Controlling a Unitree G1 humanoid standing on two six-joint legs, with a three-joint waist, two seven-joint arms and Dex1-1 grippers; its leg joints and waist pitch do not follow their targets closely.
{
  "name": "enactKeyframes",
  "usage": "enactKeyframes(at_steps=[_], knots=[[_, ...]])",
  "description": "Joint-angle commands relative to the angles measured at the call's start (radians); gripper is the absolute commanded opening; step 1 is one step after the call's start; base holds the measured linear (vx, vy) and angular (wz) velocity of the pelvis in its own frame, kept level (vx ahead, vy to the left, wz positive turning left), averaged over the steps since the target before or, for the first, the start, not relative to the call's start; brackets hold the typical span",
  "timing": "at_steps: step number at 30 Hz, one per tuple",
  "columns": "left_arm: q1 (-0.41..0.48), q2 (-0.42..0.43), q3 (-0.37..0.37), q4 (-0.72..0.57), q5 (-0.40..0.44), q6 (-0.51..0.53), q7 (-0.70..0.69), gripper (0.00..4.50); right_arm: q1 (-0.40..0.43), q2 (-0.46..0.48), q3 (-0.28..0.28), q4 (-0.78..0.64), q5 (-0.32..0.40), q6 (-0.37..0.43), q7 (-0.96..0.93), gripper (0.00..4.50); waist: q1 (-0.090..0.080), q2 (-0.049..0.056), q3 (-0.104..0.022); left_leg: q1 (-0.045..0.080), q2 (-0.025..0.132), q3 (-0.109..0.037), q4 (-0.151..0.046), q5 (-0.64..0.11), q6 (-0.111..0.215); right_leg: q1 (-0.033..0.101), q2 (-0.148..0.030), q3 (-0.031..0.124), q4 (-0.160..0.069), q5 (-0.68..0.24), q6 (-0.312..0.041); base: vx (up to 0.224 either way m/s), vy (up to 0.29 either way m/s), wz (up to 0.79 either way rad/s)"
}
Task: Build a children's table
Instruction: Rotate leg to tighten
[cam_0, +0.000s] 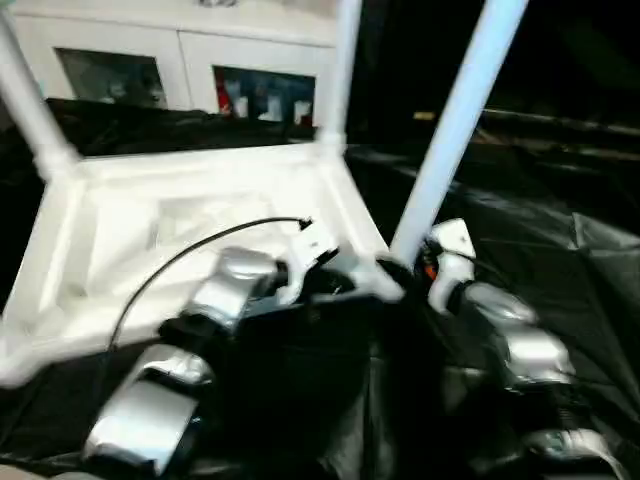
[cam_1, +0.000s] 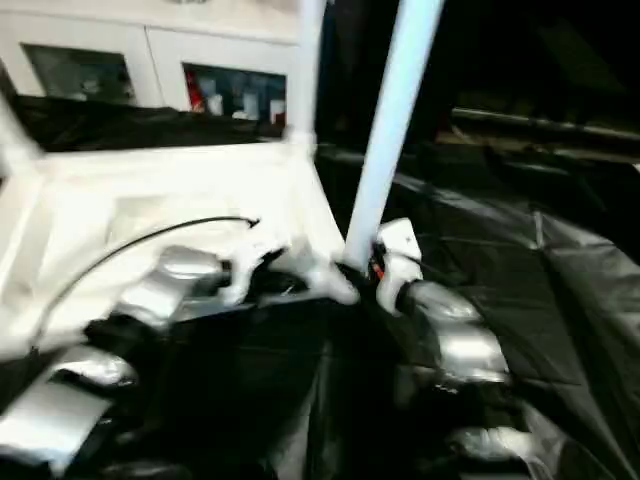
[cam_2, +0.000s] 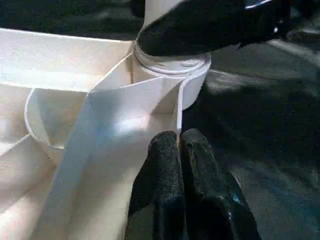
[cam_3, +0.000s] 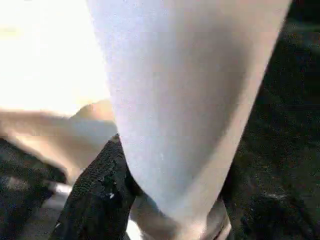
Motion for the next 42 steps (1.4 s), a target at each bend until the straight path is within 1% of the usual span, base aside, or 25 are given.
enactKeyframes(at_steps=[1, 2, 6, 7, 9, 10, 12, 13, 16, 17, 18, 21, 22, 23, 24, 25, 26, 27, 28, 31, 33, 36, 37, 39, 42], knots=[[-0.03, -0.086, -0.005, 0.016, -0.005, 0.01, 0.115, 0.0, -0.007, 0.1, 0.001, 0.127, 0.013, 0.048, -0.15, 2.05, -0.006, 0.01, -0.036, 0.022, 0.041, -0.029, -0.08, -0.375, -0.033, 0.015, -0.05, 0.03, -0.087, -0.422, -0.16, 0.0, 0.0, 0.0], [-0.033, -0.1, -0.014, 0.018, 0.001, 0.009, 0.124, 0.0, -0.019, 0.118, -0.008, 0.142, 0.01, 0.045, -0.191, 2.02, -0.009, 0.008, -0.038, 0.024, 0.039, -0.033, -0.081, -0.404, -0.043, 0.016, -0.051, 0.026, -0.09, -0.461, -0.144, 0.0, 0.0, 0.0], [-0.04, -0.128, -0.02, 0.034, 0.005, -0.004, 0.13, 0.0, -0.034, 0.141, 0.028, 0.154, -0.048, 0.015, -0.227, 2.02, -0.009, 0.005, -0.039, 0.022, 0.037, -0.03, -0.08, -0.403, -0.032, 0.014, -0.048, 0.029, -0.093, -0.437, -0.132, 0.0, 0.0, 0.0], [-0.041, -0.129, -0.021, 0.037, 0.006, -0.007, 0.131, 0.0, -0.034, 0.144, 0.033, 0.153, -0.056, 0.01, -0.226, 2.02, -0.01, -0.001, -0.039, 0.021, 0.037, -0.03, -0.081, -0.4, -0.028, 0.014, -0.047, 0.029, -0.093, -0.436, -0.131, 0.0, 0.0, 0.0], [-0.044, -0.124, -0.023, 0.045, 0.01, -0.011, 0.13, 0.0, -0.039, 0.141, 0.041, 0.161, -0.07, -0.004, -0.222, 2.02, -0.008, 0.002, -0.038, 0.019, 0.038, -0.03, -0.081, -0.392, -0.019, 0.015, -0.049, 0.029, -0.092, -0.429, -0.131, 0.0, 0.0, 0.0], [-0.046, -0.117, -0.026, 0.055, 0.021, -0.012, 0.128, 0.0, -0.05, 0.142, 0.04, 0.184, -0.079, -0.027, -0.226, 2.02, -0.008, -0.002, -0.038, 0.018, 0.038, -0.03, -0.082, -0.396, -0.018, 0.015, -0.05, 0.029, -0.092, -0.433, -0.132, 0.0, 0.0, 0.0], [-0.042, -0.101, -0.036, 0.053, 0.031, -0.008, 0.114, 0.0, -0.052, 0.135, 0.041, 0.189, -0.072, -0.048, -0.197, 2.02, -0.009, 0.001, -0.037, 0.02, 0.038, -0.031, -0.082, -0.406, -0.018, 0.013, -0.051, 0.028, -0.094, -0.45, -0.13, 0.0, 0.0, 0.0], [-0.042, -0.1, -0.036, 0.052, 0.032, -0.008, 0.114, 0.0, -0.052, 0.135, 0.041, 0.188, -0.071, -0.049, -0.195, 2.55, -0.009, 0.001, -0.036, 0.02, 0.039, -0.032, -0.083, -0.413, -0.018, 0.012, -0.051, 0.028, -0.095, -0.456, -0.129, 0.0, 0.0, 0.0], [-0.036, -0.076, -0.048, 0.041, 0.037, 0.002, 0.078, 0.0, -0.044, 0.118, 0.049, 0.162, -0.051, -0.055, -0.128, 2.68, -0.01, 0.0, -0.036, 0.017, 0.039, -0.033, -0.084, -0.42, -0.015, 0.014, -0.051, 0.028, -0.095, -0.464, -0.122, 0.0, 0.0, 0.0], [-0.033, -0.062, -0.051, 0.036, 0.038, 0.003, 0.056, 0.0, -0.037, 0.104, 0.059, 0.138, -0.047, -0.052, -0.089, 2.9, -0.01, 0.002, -0.038, 0.014, 0.04, -0.034, -0.085, -0.406, -0.014, 0.016, -0.052, 0.029, -0.093, -0.444, -0.126, 0.0, 0.0, 0.0], [-0.029, -0.035, -0.057, 0.027, 0.033, -0.004, 0.001, 0.0, -0.022, 0.068, 0.074, 0.094, -0.036, -0.041, -0.002, 2.9, -0.011, -0.002, -0.039, 0.011, 0.039, -0.032, -0.084, -0.389, -0.008, 0.02, -0.05, 0.029, -0.091, -0.414, -0.132, 0.0, 0.0, 0.0], [-0.027, -0.014, -0.06, 0.024, 0.031, -0.012, -0.036, 0.0, -0.01, 0.039, 0.079, 0.065, -0.015, -0.032, 0.073, 2.9, -0.011, -0.002, -0.043, 0.004, 0.041, -0.028, -0.081, -0.317, 0.016, 0.03, -0.049, 0.031, -0.074, -0.284, -0.172, 0.0, 0.0, 0.0], [-0.027, -0.014, -0.06, 0.024, 0.031, -0.012, -0.036, 0.0, -0.01, 0.039, 0.079, 0.065, -0.015, -0.032, 0.073, 2.9, -0.011, -0.002, -0.043, 0.004, 0.041, -0.028, -0.081, -0.317, 0.016, 0.03, -0.049, 0.031, -0.074, -0.284, -0.172, 0.0, 0.0, 0.0], [-0.023, 0.022, -0.065, 0.018, 0.028, -0.037, -0.106, 0.0, 0.009, -0.037, 0.108, 0.016, 0.006, -0.024, 0.212, 2.9, -0.012, -0.009, -0.045, 0.006, 0.041, -0.024, -0.076, -0.285, 0.031, 0.033, -0.049, 0.03, -0.069, -0.231, -0.2, 0.0, 0.0, 0.0], [-0.022, 0.028, -0.066, 0.017, 0.028, -0.042, -0.116, 0.0, 0.013, -0.049, 0.113, 0.007, 0.009, -0.023, 0.234, 2.9, -0.007, -0.006, -0.046, 0.007, 0.042, -0.024, -0.072, -0.266, 0.05, 0.037, -0.05, 0.03, -0.065, -0.203, -0.21, 0.0, 0.0, 0.0], [-0.021, 0.034, -0.067, 0.016, 0.028, -0.047, -0.128, 0.0, 0.017, -0.063, 0.118, -0.002, 0.012, -0.021, 0.262, 2.9, -0.008, -0.006, -0.046, 0.008, 0.043, -0.021, -0.07, -0.254, 0.056, 0.035, -0.05, 0.031, -0.063, -0.182, -0.219, 0.0, 0.0, 0.0], [-0.018, 0.051, -0.07, 0.008, 0.024, -0.049, -0.161, 0.0, 0.027, -0.097, 0.133, -0.027, 0.021, -0.013, 0.323, 2.9, -0.008, -0.006, -0.047, 0.005, 0.042, -0.022, -0.07, -0.228, 0.066, 0.039, -0.049, 0.03, -0.059, -0.15, -0.233, 0.0, 0.0, 0.0], [-0.012, 0.073, -0.076, -0.005, 0.018, -0.043, -0.207, 0.0, 0.04, -0.143, 0.152, -0.057, 0.032, -0.005, 0.406, 2.9, -0.003, -0.004, -0.048, 0.007, 0.043, -0.021, -0.067, -0.209, 0.077, 0.04, -0.05, 0.03, -0.055, -0.118, -0.245, 0.0, 0.0, 0.0], [-0.009, 0.082, -0.079, -0.011, 0.016, -0.037, -0.226, 0.0, 0.045, -0.16, 0.159, -0.067, 0.034, -0.002, 0.437, 2.9, -0.003, -0.007, -0.048, 0.005, 0.043, -0.019, -0.065, -0.199, 0.088, 0.043, -0.05, 0.03, -0.051, -0.094, -0.258, 0.0, 0.0, 0.0], [0.005, 0.109, -0.091, -0.043, 0.002, -0.029, -0.294, 0.0, 0.058, -0.211, 0.175, -0.095, 0.049, 0.014, 0.536, 2.9, 0.002, -0.005, -0.046, 0.008, 0.046, -0.019, -0.067, -0.212, 0.087, 0.04, -0.051, 0.029, -0.054, -0.121, -0.268, 0.0, 0.0, 0.0], [0.018, 0.125, -0.097, -0.076, -0.016, -0.019, -0.35, 0.0, 0.063, -0.236, 0.181, -0.113, 0.062, 0.027, 0.585, 2.9, 0.006, -0.005, -0.043, 0.011, 0.047, -0.02, -0.07, -0.236, 0.071, 0.04, -0.052, 0.03, -0.057, -0.166, -0.268, 0.0, 0.0, 0.0], [0.027, 0.138, -0.103, -0.098, -0.024, -0.004, -0.383, 0.0, 0.063, -0.249, 0.187, -0.12, 0.065, 0.027, 0.61, 2.9, 0.006, -0.003, -0.044, 0.014, 0.049, -0.02, -0.072, -0.248, 0.054, 0.036, -0.051, 0.03, -0.056, -0.174, -0.268, 0.0, 0.0, 0.0], [0.03, 0.149, -0.109, -0.104, -0.022, -0.006, -0.404, 0.0, 0.06, -0.259, 0.191, -0.122, 0.071, 0.034, 0.63, 2.9, 0.006, -0.006, -0.044, 0.013, 0.048, -0.02, -0.071, -0.25, 0.052, 0.036, -0.05, 0.03, -0.057, -0.177, -0.268, 0.0, 0.0, 0.0], [0.034, 0.16, -0.111, -0.105, -0.018, -0.014, -0.415, 0.0, 0.058, -0.271, 0.198, -0.127, 0.079, 0.042, 0.651, 2.9, 0.008, -0.005, -0.043, 0.013, 0.048, -0.02, -0.072, -0.245, 0.049, 0.038, -0.051, 0.03, -0.056, -0.179, -0.263, 0.0, 0.0, 0.0], [0.038, 0.166, -0.114, -0.111, -0.012, -0.013, -0.409, 0.0, 0.06, -0.271, 0.199, -0.138, 0.085, 0.057, 0.668, 2.55, 0.009, -0.007, -0.045, 0.012, 0.047, -0.019, -0.069, -0.23, 0.05, 0.039, -0.052, 0.03, -0.053, -0.161, -0.266, 0.0, 0.0, 0.0]])
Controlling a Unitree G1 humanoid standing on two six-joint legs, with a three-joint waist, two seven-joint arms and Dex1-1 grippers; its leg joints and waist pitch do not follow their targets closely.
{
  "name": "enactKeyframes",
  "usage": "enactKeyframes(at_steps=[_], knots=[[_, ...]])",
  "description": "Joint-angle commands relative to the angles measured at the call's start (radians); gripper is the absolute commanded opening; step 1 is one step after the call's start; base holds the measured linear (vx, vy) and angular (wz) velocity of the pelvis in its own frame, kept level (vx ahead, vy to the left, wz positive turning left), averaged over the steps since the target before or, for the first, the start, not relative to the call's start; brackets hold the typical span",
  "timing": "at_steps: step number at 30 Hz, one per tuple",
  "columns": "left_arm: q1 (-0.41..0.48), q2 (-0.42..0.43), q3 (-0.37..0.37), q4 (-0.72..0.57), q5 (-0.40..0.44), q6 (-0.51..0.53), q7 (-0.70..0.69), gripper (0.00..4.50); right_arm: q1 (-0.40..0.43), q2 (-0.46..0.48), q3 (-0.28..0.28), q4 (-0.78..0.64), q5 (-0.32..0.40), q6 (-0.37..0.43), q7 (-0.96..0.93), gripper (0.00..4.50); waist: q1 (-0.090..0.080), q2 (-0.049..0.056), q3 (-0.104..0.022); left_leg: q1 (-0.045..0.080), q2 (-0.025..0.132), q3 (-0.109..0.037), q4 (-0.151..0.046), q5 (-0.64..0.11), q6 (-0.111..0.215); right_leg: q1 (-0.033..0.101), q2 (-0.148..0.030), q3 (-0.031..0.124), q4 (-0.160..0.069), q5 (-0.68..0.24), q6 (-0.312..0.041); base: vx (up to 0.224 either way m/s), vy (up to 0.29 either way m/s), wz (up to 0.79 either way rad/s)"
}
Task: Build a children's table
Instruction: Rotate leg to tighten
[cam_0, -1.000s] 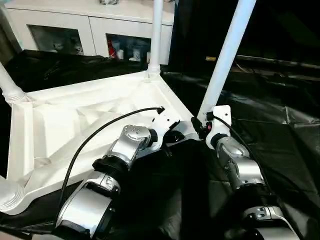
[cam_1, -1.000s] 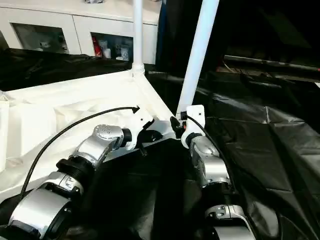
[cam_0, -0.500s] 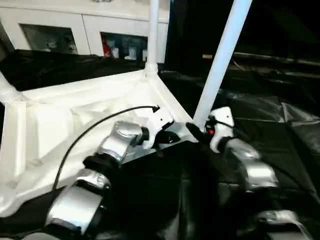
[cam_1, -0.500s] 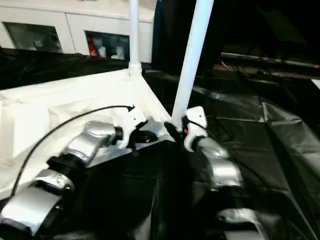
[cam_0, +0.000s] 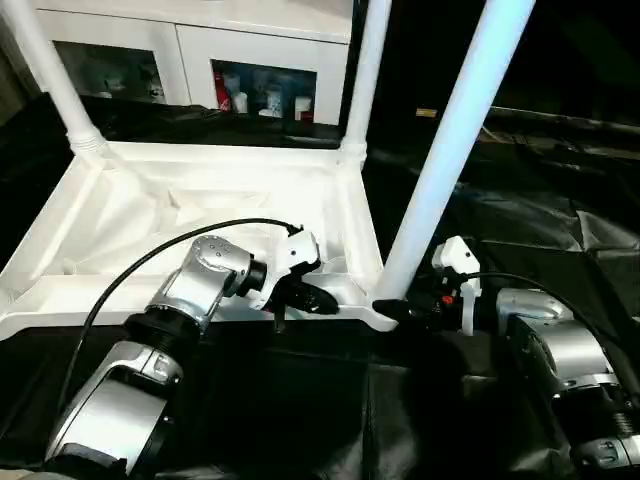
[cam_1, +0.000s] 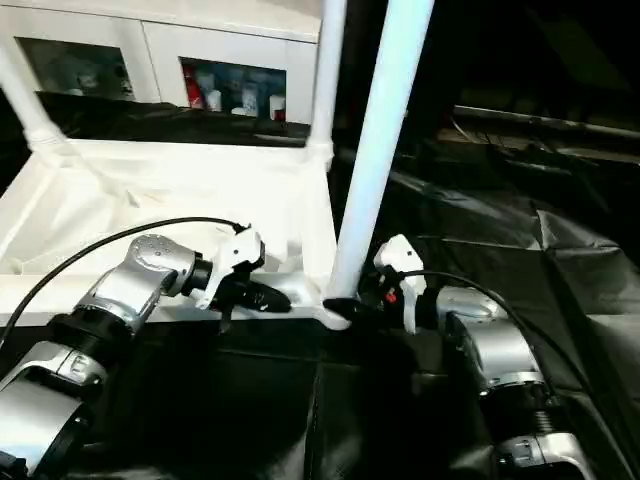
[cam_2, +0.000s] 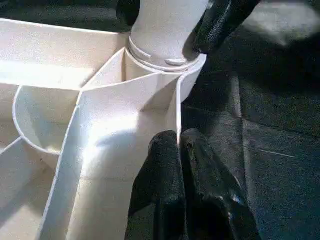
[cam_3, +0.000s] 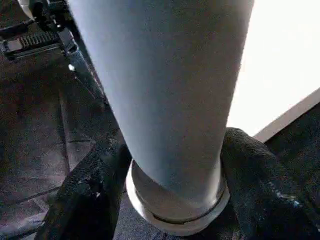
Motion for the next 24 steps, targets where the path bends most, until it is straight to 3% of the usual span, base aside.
enactKeyframes(at_steps=[1, 3, 7, 11, 14, 17, 19, 23, 24], knots=[[0.015, -0.009, -0.031, -0.005, 0.017, 0.004, 0.002, 0.0, 0.006, 0.008, 0.046, -0.022, 0.015, 0.026, 0.049, 2.55, 0.005, -0.001, -0.047, 0.015, 0.046, -0.017, -0.064, -0.226, 0.05, 0.043, -0.053, 0.033, -0.053, -0.162, -0.262, 0.0, 0.0, 0.0], [0.018, -0.006, -0.033, -0.013, 0.02, 0.009, 0.01, 0.0, 0.012, 0.011, 0.051, -0.028, 0.018, 0.033, 0.055, 2.28, 0.006, 0.001, -0.048, 0.015, 0.046, -0.016, -0.064, -0.216, 0.051, 0.043, -0.052, 0.033, -0.052, -0.147, -0.265, 0.0, 0.0, 0.0], [0.014, -0.014, -0.027, -0.009, 0.025, 0.01, 0.049, 0.0, 0.022, 0.013, 0.054, -0.035, 0.025, 0.04, 0.049, 2.17, 0.008, 0.002, -0.048, 0.015, 0.045, -0.016, -0.063, -0.215, 0.051, 0.045, -0.052, 0.032, -0.051, -0.14, -0.266, 0.0, 0.0, 0.0], [-0.011, -0.056, 0.011, 0.036, 0.026, 0.006, 0.178, 0.0, 0.039, 0.055, 0.032, -0.031, 0.018, 0.055, -0.039, 2.12, 0.01, 0.005, -0.043, 0.02, 0.046, -0.016, -0.067, -0.268, 0.032, 0.038, -0.051, 0.034, -0.061, -0.208, -0.253, 0.0, 0.0, 0.0], [-0.036, -0.1, 0.043, 0.077, 0.024, 0.008, 0.298, 0.0, 0.045, 0.115, -0.004, -0.003, -0.001, 0.061, -0.18, 2.07, 0.008, 0.0, -0.039, 0.023, 0.044, -0.022, -0.071, -0.335, -0.002, 0.032, -0.053, 0.032, -0.077, -0.359, -0.201, 0.0, 0.0, 0.0], [-0.063, -0.154, 0.062, 0.113, 0.028, 0.027, 0.412, 0.0, 0.05, 0.195, -0.038, 0.035, -0.029, 0.071, -0.353, 2.04, 0.002, -0.002, -0.037, 0.024, 0.042, -0.027, -0.074, -0.369, -0.021, 0.023, -0.054, 0.031, -0.085, -0.44, -0.166, 0.0, 0.0, 0.0], [-0.073, -0.208, 0.062, 0.127, 0.032, 0.046, 0.479, 0.0, 0.041, 0.285, -0.077, 0.082, -0.049, 0.077, -0.537, 2.04, -0.008, 0.004, -0.035, 0.025, 0.04, -0.033, -0.076, -0.418, -0.037, 0.017, -0.056, 0.028, -0.095, -0.523, -0.133, 0.0, 0.0, 0.0], [-0.061, -0.248, 0.033, 0.112, 0.048, 0.043, 0.483, 0.0, 0.003, 0.36, -0.12, 0.142, -0.057, 0.058, -0.686, 2.02, -0.015, 0.005, -0.034, 0.026, 0.037, -0.041, -0.078, -0.462, -0.038, 0.013, -0.057, 0.022, -0.109, -0.59, -0.092, 0.0, 0.0, 0.0], [-0.057, -0.252, 0.027, 0.107, 0.049, 0.043, 0.475, 0.0, -0.006, 0.373, -0.12, 0.149, -0.061, 0.049, -0.702, 2.02, -0.017, 0.012, -0.035, 0.024, 0.038, -0.043, -0.08, -0.464, -0.039, 0.014, -0.056, 0.022, -0.108, -0.572, -0.092, 0.0, 0.0, 0.0]])
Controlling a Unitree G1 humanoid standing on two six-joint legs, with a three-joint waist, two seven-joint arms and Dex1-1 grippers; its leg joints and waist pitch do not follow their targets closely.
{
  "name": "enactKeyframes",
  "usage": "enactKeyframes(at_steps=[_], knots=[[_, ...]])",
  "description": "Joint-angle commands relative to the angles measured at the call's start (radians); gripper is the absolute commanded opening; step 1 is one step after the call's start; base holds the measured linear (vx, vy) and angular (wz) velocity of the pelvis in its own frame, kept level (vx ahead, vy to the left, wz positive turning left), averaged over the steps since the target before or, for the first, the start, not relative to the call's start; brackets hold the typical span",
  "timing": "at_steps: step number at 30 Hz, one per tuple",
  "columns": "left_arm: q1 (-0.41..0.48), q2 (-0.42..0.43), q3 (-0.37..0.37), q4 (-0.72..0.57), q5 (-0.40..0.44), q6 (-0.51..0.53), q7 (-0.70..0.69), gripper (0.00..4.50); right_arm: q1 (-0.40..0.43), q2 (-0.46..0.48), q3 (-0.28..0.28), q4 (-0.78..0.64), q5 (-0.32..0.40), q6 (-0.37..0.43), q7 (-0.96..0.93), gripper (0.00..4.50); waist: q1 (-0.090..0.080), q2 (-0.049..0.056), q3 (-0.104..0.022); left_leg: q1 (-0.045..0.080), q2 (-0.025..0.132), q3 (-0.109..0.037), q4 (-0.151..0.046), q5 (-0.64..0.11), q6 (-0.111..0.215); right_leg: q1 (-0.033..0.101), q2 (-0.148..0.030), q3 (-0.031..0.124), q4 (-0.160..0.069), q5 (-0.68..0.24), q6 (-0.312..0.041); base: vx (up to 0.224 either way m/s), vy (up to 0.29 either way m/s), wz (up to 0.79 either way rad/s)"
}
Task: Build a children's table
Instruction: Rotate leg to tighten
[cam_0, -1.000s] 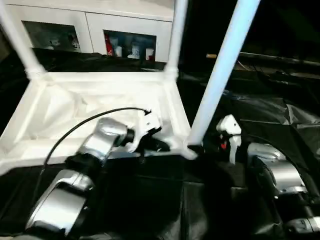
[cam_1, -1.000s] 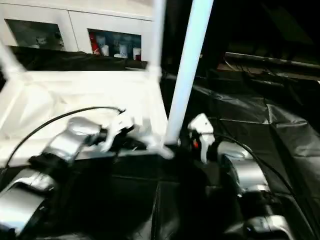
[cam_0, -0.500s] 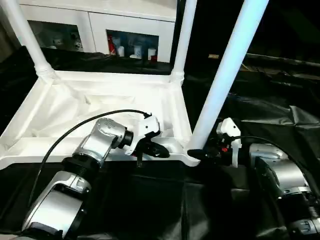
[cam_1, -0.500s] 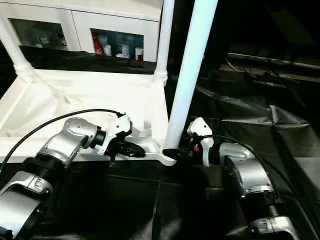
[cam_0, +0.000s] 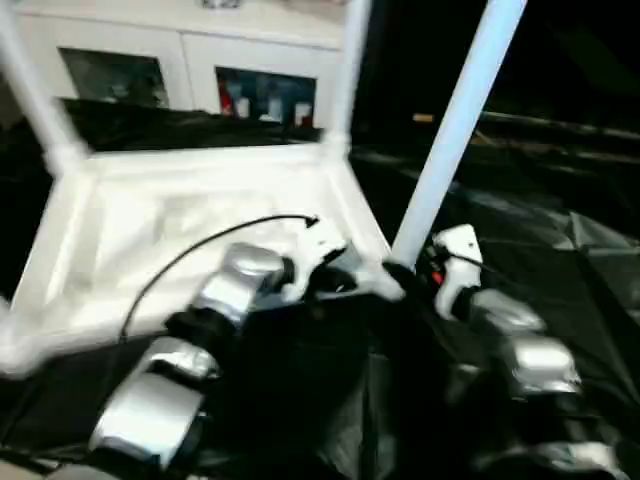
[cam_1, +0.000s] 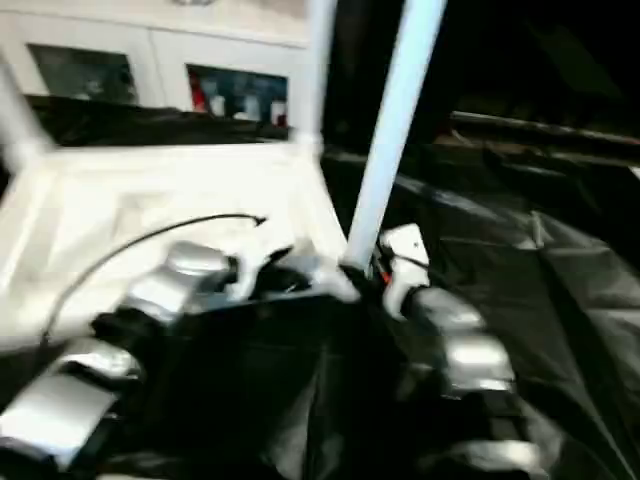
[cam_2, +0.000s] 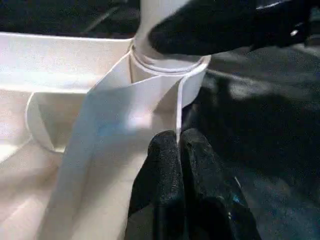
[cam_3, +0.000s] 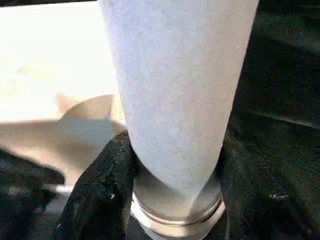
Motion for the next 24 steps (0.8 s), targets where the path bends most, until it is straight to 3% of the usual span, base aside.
enactKeyframes(at_steps=[1, 7, 8, 11, 12, 13, 16, 17, 18, 20, 21, 22, 23, 24], knots=[[-0.008, -0.054, -0.021, -0.016, -0.002, 0.002, 0.012, 0.0, 0.017, 0.064, 0.057, 0.08, 0.011, 0.041, -0.007, 2.02, -0.01, 0.01, -0.035, 0.02, 0.039, -0.039, -0.087, -0.463, -0.04, 0.011, -0.055, 0.023, -0.1, -0.559, -0.097, 0.0, 0.0, 0.0], [-0.01, -0.022, -0.04, 0.01, 0.018, -0.055, -0.036, 0.0, 0.008, 0.092, 0.07, 0.057, -0.016, 0.013, -0.021, 2.02, -0.023, 0.013, -0.036, 0.02, 0.04, -0.038, -0.091, -0.482, -0.039, 0.012, -0.051, 0.024, -0.096, -0.472, -0.125, 0.0, 0.0, 0.0], [-0.017, -0.003, -0.037, 0.02, 0.018, -0.078, -0.046, 0.0, 0.014, 0.076, 0.062, 0.038, 0.006, 0.02, 0.008, 2.57, -0.027, -0.002, -0.037, 0.018, 0.041, -0.035, -0.09, -0.473, -0.033, 0.012, -0.05, 0.025, -0.096, -0.459, -0.131, 0.0, 0.0, 0.0], [-0.027, 0.021, -0.036, 0.03, 0.023, -0.104, -0.053, 0.0, 0.025, 0.039, 0.062, 0.007, 0.031, 0.04, 0.074, 2.77, -0.023, 0.005, -0.038, 0.015, 0.044, -0.032, -0.091, -0.42, -0.017, 0.019, -0.051, 0.029, -0.086, -0.385, -0.154, 0.0, 0.0, 0.0], [-0.027, 0.026, -0.038, 0.031, 0.025, -0.112, -0.057, 0.0, 0.028, 0.027, 0.067, -0.001, 0.03, 0.042, 0.09, 2.87, -0.024, -0.008, -0.04, 0.015, 0.045, -0.028, -0.089, -0.409, -0.013, 0.02, -0.051, 0.029, -0.084, -0.369, -0.159, 0.0, 0.0, 0.0], [-0.027, 0.026, -0.038, 0.031, 0.025, -0.112, -0.057, 0.0, 0.028, 0.027, 0.067, -0.001, 0.03, 0.042, 0.09, 3.02, -0.018, -0.002, -0.04, 0.015, 0.045, -0.027, -0.088, -0.384, -0.006, 0.021, -0.054, 0.032, -0.079, -0.342, -0.171, 0.0, 0.0, 0.0], [-0.028, 0.049, -0.023, 0.031, 0.023, -0.164, -0.08, 0.0, 0.071, -0.128, 0.087, -0.091, 0.045, 0.049, 0.289, 3.02, -0.009, -0.005, -0.039, 0.017, 0.047, -0.022, -0.084, -0.359, 0.01, 0.025, -0.052, 0.032, -0.078, -0.323, -0.172, 0.0, 0.0, 0.0], [-0.028, 0.05, -0.02, 0.032, 0.021, -0.174, -0.08, 0.0, 0.079, -0.162, 0.084, -0.102, 0.051, 0.05, 0.328, 3.02, 0.004, -0.011, -0.041, 0.02, 0.049, -0.016, -0.078, -0.33, 0.028, 0.025, -0.053, 0.035, -0.074, -0.281, -0.185, 0.0, 0.0, 0.0], [-0.026, 0.052, -0.016, 0.029, 0.016, -0.193, -0.086, 0.0, 0.087, -0.196, 0.077, -0.109, 0.058, 0.049, 0.363, 3.02, 0.004, -0.011, -0.041, 0.02, 0.049, -0.016, -0.078, -0.33, 0.028, 0.025, -0.053, 0.035, -0.074, -0.281, -0.185, 0.0, 0.0, 0.0], [-0.025, 0.053, -0.012, 0.027, 0.009, -0.209, -0.095, 0.0, 0.094, -0.224, 0.069, -0.114, 0.065, 0.047, 0.391, 3.02, 0.01, -0.015, -0.043, 0.009, 0.047, -0.016, -0.075, -0.274, 0.047, 0.034, -0.057, 0.034, -0.066, -0.247, -0.195, 0.0, 0.0, 0.0], [-0.018, 0.058, 0.001, 0.016, -0.007, -0.222, -0.108, 0.0, 0.113, -0.302, 0.043, -0.131, 0.092, 0.045, 0.475, 3.02, 0.012, -0.017, -0.044, 0.006, 0.046, -0.016, -0.072, -0.258, 0.057, 0.036, -0.056, 0.033, -0.063, -0.227, -0.201, 0.0, 0.0, 0.0], [-0.014, 0.059, 0.008, 0.01, -0.017, -0.233, -0.117, 0.0, 0.121, -0.339, 0.031, -0.137, 0.103, 0.046, 0.515, 3.02, 0.013, -0.018, -0.045, 0.006, 0.047, -0.016, -0.07, -0.251, 0.063, 0.04, -0.056, 0.033, -0.061, -0.217, -0.203, 0.0, 0.0, 0.0], [-0.01, 0.06, 0.014, 0.002, -0.028, -0.238, -0.125, 0.0, 0.128, -0.37, 0.022, -0.143, 0.112, 0.047, 0.548, 3.02, 0.018, -0.02, -0.045, 0.014, 0.047, -0.01, -0.064, -0.232, 0.075, 0.031, -0.054, 0.035, -0.06, -0.189, -0.219, 0.0, 0.0, 0.0], [-0.006, 0.062, 0.019, -0.005, -0.036, -0.244, -0.129, 0.0, 0.134, -0.393, 0.015, -0.148, 0.118, 0.048, 0.571, 3.02, 0.017, -0.022, -0.047, 0.012, 0.046, -0.009, -0.061, -0.218, 0.084, 0.035, -0.054, 0.036, -0.055, -0.166, -0.23, 0.0, 0.0, 0.0]])
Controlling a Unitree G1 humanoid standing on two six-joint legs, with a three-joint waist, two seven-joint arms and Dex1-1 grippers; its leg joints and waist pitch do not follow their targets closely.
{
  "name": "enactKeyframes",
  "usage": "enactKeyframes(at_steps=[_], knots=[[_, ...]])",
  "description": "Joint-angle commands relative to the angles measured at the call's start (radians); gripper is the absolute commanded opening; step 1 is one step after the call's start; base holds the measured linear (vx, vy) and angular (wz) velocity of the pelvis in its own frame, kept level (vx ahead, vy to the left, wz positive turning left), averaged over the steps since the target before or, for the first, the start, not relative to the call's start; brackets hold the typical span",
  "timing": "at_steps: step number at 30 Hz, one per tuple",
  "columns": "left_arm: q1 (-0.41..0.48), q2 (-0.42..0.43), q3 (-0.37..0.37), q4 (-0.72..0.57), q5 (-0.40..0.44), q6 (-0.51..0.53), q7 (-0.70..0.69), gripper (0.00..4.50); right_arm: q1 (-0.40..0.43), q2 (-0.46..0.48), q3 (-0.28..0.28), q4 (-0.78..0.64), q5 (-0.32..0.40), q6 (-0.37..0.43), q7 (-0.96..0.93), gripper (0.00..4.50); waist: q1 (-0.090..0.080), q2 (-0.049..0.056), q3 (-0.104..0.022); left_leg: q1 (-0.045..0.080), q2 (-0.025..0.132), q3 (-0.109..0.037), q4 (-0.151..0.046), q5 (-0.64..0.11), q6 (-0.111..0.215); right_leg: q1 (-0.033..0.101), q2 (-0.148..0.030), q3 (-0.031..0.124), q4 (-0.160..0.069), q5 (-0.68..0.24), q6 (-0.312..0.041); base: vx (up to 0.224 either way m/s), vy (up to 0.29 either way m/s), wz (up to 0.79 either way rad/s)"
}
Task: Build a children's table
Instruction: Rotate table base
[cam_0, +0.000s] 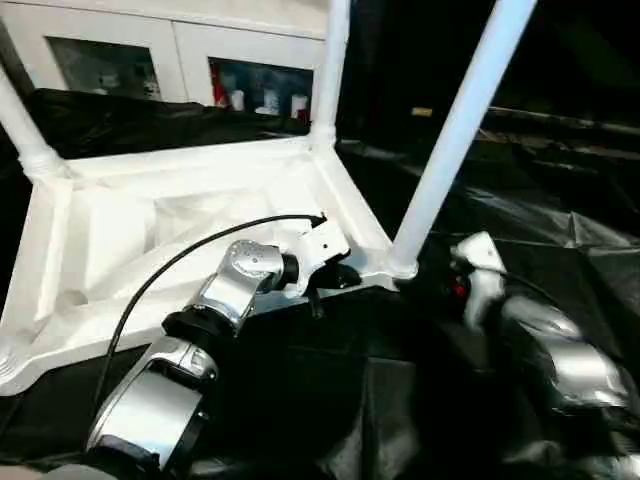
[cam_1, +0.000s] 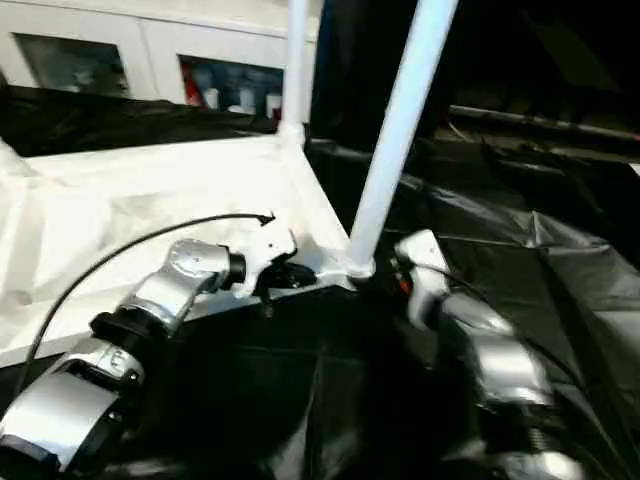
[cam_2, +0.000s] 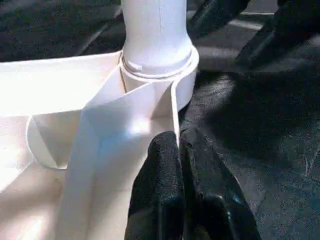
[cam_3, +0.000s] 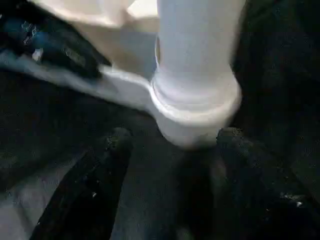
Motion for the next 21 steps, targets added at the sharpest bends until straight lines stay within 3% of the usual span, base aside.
enactKeyframes(at_steps=[1, 4, 5, 7, 9, 12, 13, 15, 17, 19, 20, 21], knots=[[-0.001, 0.0, 0.037, -0.038, -0.052, -0.039, -0.008, 0.0, 0.003, -0.039, -0.03, -0.032, 0.023, 0.006, 0.06, 3.02, 0.005, -0.015, -0.056, 0.005, 0.042, -0.017, -0.057, -0.18, 0.099, 0.05, -0.053, 0.031, -0.05, -0.147, -0.231, 0.0, 0.0, 0.0], [0.005, 0.001, 0.075, -0.069, -0.084, -0.045, 0.017, 0.0, 0.015, -0.08, -0.044, -0.064, 0.06, 0.028, 0.105, 3.02, 0.005, -0.015, -0.061, 0.005, 0.042, -0.014, -0.047, -0.137, 0.128, 0.049, -0.052, 0.031, -0.04, -0.084, -0.255, 0.0, 0.0, 0.0], [0.015, 0.007, 0.095, -0.108, -0.109, -0.025, 0.015, 0.38, 0.02, -0.084, -0.044, -0.086, 0.078, 0.039, 0.123, 3.09, 0.007, -0.014, -0.064, 0.007, 0.044, -0.013, -0.044, -0.119, 0.14, 0.048, -0.051, 0.03, -0.033, -0.041, -0.279, 0.0, 0.0, 0.0], [0.03, 0.014, 0.109, -0.152, -0.128, 0.013, 0.009, 0.43, 0.024, -0.077, -0.041, -0.106, 0.091, 0.052, 0.127, 3.12, 0.005, -0.015, -0.062, 0.006, 0.047, -0.012, -0.043, -0.115, 0.147, 0.045, -0.049, 0.029, -0.03, -0.035, -0.29, 0.0, 0.0, 0.0], [0.066, 0.033, 0.124, -0.243, -0.154, 0.085, -0.003, 0.48, 0.034, -0.062, -0.02, -0.145, 0.115, 0.073, 0.14, 3.12, 0.003, -0.018, -0.056, 0.006, 0.049, -0.012, -0.046, -0.145, 0.14, 0.041, -0.047, 0.027, -0.037, -0.104, -0.282, 0.0, 0.0, 0.0], [0.147, 0.079, 0.149, -0.42, -0.187, 0.19, -0.005, 0.88, 0.04, -0.015, 0.028, -0.189, 0.127, 0.09, 0.134, 3.12, 0.002, -0.019, -0.053, 0.006, 0.053, -0.016, -0.051, -0.169, 0.112, 0.042, -0.05, 0.028, -0.037, -0.171, -0.262, 0.0, 0.0, 0.0], [0.176, 0.096, 0.168, -0.483, -0.202, 0.233, 0.006, 0.88, 0.036, 0.01, 0.043, -0.195, 0.129, 0.095, 0.126, 3.12, -0.003, -0.009, -0.055, 0.011, 0.055, -0.016, -0.052, -0.185, 0.087, 0.034, -0.047, 0.028, -0.038, -0.196, -0.248, 0.0, 0.0, 0.0], [0.217, 0.124, 0.191, -0.567, -0.225, 0.291, 0.014, 1.05, 0.029, 0.039, 0.061, -0.201, 0.131, 0.103, 0.111, 3.12, -0.006, -0.012, -0.051, 0.01, 0.055, -0.016, -0.055, -0.191, 0.075, 0.03, -0.043, 0.028, -0.041, -0.204, -0.247, 0.0, 0.0, 0.0], [0.269, 0.159, 0.217, -0.663, -0.248, 0.361, 0.024, 1.18, 0.02, 0.071, 0.077, -0.204, 0.132, 0.106, 0.096, 3.12, -0.003, -0.008, -0.048, 0.016, 0.056, -0.016, -0.06, -0.229, 0.038, 0.026, -0.042, 0.029, -0.042, -0.237, -0.236, 0.0, 0.0, 0.0], [0.364, 0.212, 0.262, -0.791, -0.267, 0.429, 0.038, 1.38, -0.015, 0.145, 0.082, -0.166, 0.118, 0.081, 0.031, 3.12, -0.004, -0.022, -0.045, 0.015, 0.053, -0.015, -0.063, -0.252, 0.018, 0.023, -0.04, 0.03, -0.044, -0.27, -0.215, 0.0, 0.0, 0.0], [0.381, 0.22, 0.271, -0.811, -0.27, 0.437, 0.04, 1.38, -0.023, 0.16, 0.082, -0.155, 0.114, 0.074, 0.016, 3.12, -0.005, -0.015, -0.046, 0.014, 0.056, -0.019, -0.064, -0.248, 0.009, 0.024, -0.046, 0.032, -0.037, -0.269, -0.215, 0.0, 0.0, 0.0], [0.449, 0.243, 0.308, -0.893, -0.288, 0.463, 0.052, 1.49, -0.05, 0.21, 0.083, -0.117, 0.101, 0.05, -0.035, 3.12, -0.01, -0.021, -0.043, 0.007, 0.052, -0.019, -0.067, -0.252, 0.001, 0.023, -0.043, 0.031, -0.04, -0.295, -0.198, 0.0, 0.0, 0.0]])
